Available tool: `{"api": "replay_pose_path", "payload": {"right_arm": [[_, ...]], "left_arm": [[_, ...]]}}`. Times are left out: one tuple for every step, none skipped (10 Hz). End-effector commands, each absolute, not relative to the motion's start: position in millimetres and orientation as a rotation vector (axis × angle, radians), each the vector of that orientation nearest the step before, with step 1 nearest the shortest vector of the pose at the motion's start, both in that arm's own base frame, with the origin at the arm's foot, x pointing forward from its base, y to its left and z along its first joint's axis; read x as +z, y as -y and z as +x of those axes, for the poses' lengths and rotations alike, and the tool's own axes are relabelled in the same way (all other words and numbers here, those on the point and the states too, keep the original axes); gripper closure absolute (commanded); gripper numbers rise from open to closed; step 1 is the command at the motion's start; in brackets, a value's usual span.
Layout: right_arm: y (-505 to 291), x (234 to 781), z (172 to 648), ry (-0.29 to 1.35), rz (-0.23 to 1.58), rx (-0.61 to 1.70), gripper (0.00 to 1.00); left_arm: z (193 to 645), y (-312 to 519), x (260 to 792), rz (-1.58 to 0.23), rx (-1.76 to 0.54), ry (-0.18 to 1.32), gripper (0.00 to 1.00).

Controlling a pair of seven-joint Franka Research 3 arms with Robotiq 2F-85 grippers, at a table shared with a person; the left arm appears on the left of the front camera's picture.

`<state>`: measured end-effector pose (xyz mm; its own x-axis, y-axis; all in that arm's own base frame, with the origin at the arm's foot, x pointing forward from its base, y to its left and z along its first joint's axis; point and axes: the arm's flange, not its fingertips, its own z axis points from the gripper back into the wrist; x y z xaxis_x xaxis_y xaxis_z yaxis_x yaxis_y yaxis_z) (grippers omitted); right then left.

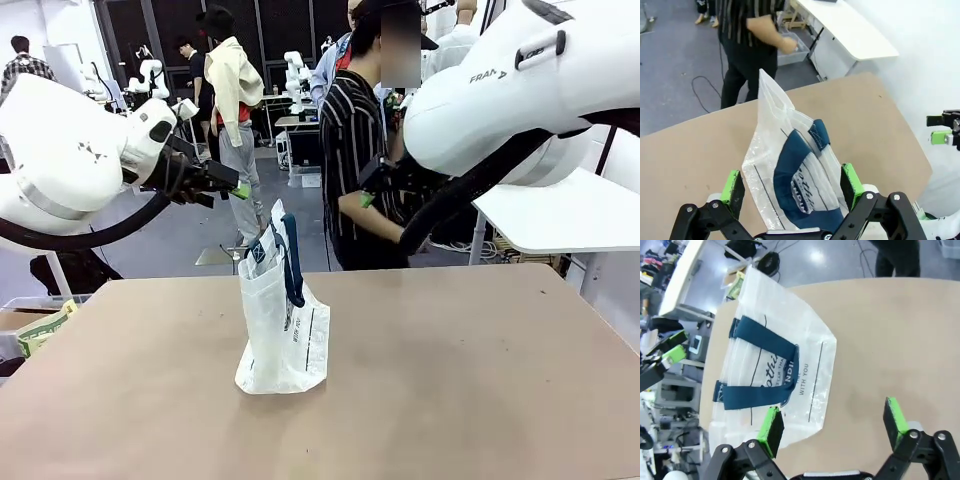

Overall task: Transfer purchased items from the store into the shopping bag.
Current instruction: Open the Reusable shopping bag in the center of the table.

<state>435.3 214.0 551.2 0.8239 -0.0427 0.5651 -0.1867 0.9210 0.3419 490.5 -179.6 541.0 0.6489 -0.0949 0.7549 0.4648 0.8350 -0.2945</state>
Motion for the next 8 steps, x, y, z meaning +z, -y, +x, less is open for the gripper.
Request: {"api": "replay_pose_path", "payload": {"right_arm": [[-222,548,434,0.59,0.402,0.093,0.0],[-246,552,436,0.568,0.453,0.136,0.0],[-266,553,442,0.526,0.453,0.156,0.0],[-285,552,447,0.506,0.454,0.172,0.0],[-296,556,449,0.505,0.472,0.187,0.0],[-309,559,447,0.483,0.509,0.234,0.0],[-324,558,443,0.451,0.545,0.266,0.0],[-336,556,441,0.436,0.563,0.3,0.0]], "left_arm": [[491,187,539,-0.507,-0.34,0.793,0.0],[501,194,532,-0.539,-0.352,0.769,0.0],[513,207,525,-0.549,-0.358,0.739,0.0],[521,215,518,-0.532,-0.375,0.709,0.0],[529,219,514,-0.518,-0.37,0.694,0.0],[533,222,509,-0.509,-0.372,0.666,0.0],[534,225,505,-0.509,-0.377,0.646,0.0],[537,225,502,-0.481,-0.359,0.647,0.0]]}}
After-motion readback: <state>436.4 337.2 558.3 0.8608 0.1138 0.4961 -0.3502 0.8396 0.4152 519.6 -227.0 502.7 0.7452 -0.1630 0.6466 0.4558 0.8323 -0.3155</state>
